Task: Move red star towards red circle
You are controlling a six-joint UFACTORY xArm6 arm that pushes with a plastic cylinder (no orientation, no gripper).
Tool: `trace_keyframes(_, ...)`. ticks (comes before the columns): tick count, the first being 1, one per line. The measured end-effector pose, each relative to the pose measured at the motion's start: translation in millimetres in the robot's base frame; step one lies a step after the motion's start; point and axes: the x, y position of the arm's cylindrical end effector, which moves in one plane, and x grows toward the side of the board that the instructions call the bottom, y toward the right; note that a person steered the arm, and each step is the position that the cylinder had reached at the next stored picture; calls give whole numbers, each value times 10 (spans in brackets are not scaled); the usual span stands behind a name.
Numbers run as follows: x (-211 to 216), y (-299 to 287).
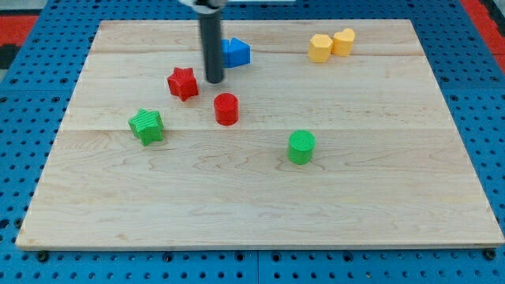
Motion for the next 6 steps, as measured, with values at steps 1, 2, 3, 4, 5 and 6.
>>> trace_keyframes(1, -165, -195)
trace_keyframes(2, -268, -449)
trace_keyframes(3, -139, -1010)
trace_keyframes(4, 81, -606)
trace_keyframes(5, 38, -389)
trace_keyframes(6, 374, -123)
